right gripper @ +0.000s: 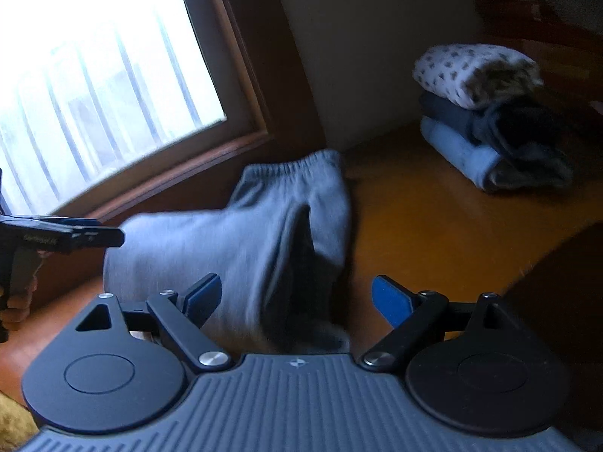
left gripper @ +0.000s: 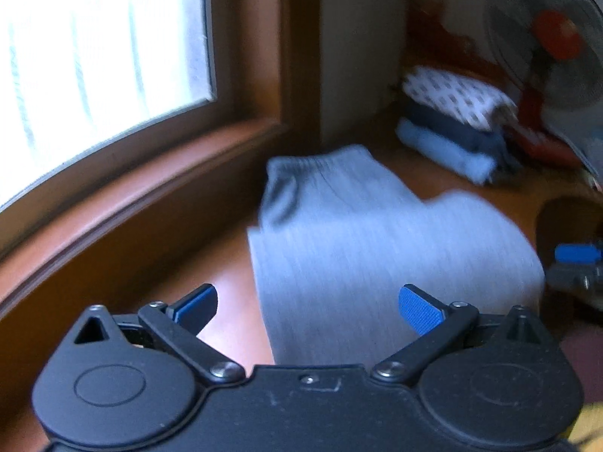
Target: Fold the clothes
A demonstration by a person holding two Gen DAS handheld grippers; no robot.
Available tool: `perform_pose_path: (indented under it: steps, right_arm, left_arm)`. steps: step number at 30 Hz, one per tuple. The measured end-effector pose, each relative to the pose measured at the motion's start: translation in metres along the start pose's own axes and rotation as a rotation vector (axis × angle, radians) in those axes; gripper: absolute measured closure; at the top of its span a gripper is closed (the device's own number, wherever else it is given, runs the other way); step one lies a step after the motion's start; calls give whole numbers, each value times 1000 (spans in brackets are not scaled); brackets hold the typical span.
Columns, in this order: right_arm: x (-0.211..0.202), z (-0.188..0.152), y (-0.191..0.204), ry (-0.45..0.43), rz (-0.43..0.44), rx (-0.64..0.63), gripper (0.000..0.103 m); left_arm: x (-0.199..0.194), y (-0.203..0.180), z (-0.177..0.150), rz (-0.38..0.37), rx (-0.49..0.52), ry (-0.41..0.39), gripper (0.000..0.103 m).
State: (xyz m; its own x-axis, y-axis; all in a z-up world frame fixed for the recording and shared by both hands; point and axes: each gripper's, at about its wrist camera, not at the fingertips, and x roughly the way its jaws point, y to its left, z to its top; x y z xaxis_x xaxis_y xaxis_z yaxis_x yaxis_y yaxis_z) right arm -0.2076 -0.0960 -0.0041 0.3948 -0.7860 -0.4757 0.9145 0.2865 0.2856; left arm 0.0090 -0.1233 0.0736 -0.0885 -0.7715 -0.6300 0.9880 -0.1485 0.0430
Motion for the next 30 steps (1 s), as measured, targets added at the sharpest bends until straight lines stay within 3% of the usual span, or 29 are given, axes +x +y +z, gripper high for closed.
perform_pose_path:
  steps: [4,9,21,30]
  right_arm:
    - [-5,-15,12,13,-20,-22,12]
    - [15,-16,25,81,6,-137,12]
    - [37,-15,33,50,-29,-246,12]
    - [35,-11,34,96,6,-270,12]
  left_arm:
    - [4,-7,-27,-16,25,53,0]
    - [23,-11,-44,-42,-15,99,0]
    - [47,-1,-45,-70,-6,112,0]
    - [53,-1,-45,-89,6,107,0]
